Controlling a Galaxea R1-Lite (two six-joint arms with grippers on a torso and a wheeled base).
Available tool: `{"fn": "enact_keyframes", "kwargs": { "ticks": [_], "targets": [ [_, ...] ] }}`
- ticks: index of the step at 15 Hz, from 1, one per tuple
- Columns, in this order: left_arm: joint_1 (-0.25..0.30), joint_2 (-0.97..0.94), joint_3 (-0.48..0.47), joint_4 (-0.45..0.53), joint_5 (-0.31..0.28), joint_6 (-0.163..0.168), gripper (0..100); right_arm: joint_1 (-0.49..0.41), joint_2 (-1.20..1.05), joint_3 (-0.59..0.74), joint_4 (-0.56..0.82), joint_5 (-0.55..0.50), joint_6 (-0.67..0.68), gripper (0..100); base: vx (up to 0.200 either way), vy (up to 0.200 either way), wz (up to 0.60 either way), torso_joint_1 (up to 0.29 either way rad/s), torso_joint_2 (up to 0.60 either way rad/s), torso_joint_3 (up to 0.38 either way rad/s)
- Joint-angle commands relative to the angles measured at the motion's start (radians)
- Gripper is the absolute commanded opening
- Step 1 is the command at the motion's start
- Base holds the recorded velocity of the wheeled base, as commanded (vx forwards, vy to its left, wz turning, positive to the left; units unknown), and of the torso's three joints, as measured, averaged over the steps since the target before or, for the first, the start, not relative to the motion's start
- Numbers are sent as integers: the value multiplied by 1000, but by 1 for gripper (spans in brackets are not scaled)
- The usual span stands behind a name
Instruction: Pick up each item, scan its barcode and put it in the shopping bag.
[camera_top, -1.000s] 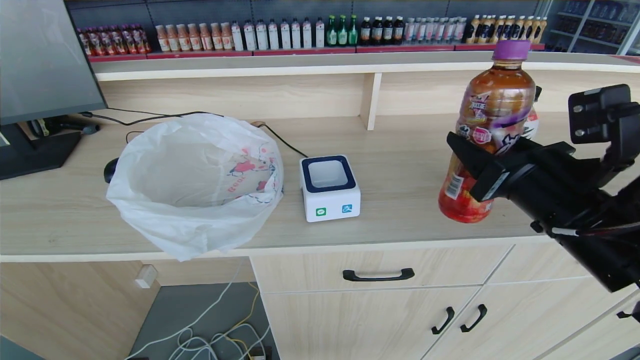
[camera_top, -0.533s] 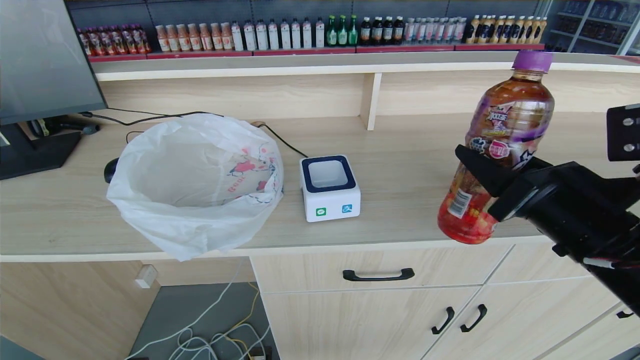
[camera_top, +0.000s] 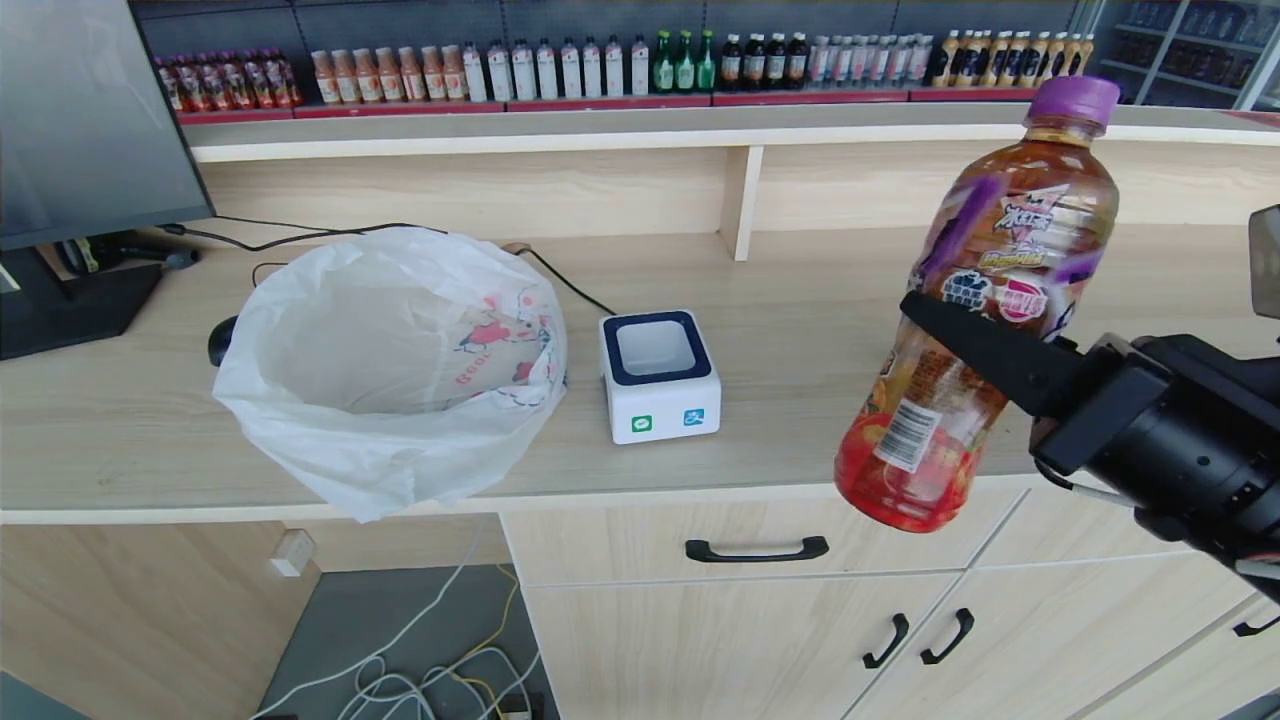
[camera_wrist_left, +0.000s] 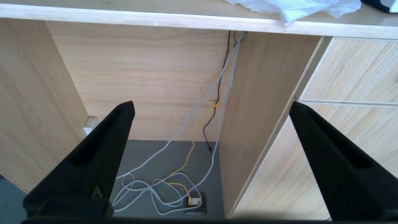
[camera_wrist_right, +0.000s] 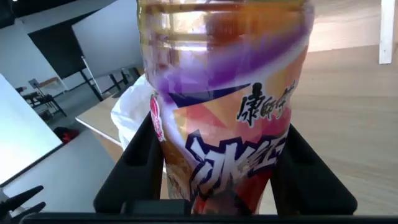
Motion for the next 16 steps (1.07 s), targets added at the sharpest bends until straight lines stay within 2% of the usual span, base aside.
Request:
{"fn": "enact_keyframes", "kwargs": {
  "ticks": [1, 5, 7, 11, 16],
  "targets": [
    [0, 0, 0, 0, 0, 0, 100, 9, 2, -4, -5, 8, 46, 0, 0, 0, 0, 0, 0, 0],
    [0, 0, 0, 0, 0, 0, 100, 98, 25, -25, -65, 8, 203, 0, 0, 0, 0, 0, 0, 0],
    [0, 0, 0, 0, 0, 0, 100, 127, 60, -27, -155, 8, 252, 0, 0, 0, 0, 0, 0, 0],
    [0, 0, 0, 0, 0, 0, 100, 214, 143, -27, -290, 6, 277, 0, 0, 0, 0, 0, 0, 0],
    [0, 0, 0, 0, 0, 0, 100, 290, 139, -84, -290, 8, 333, 0, 0, 0, 0, 0, 0, 0]
  ]
}}
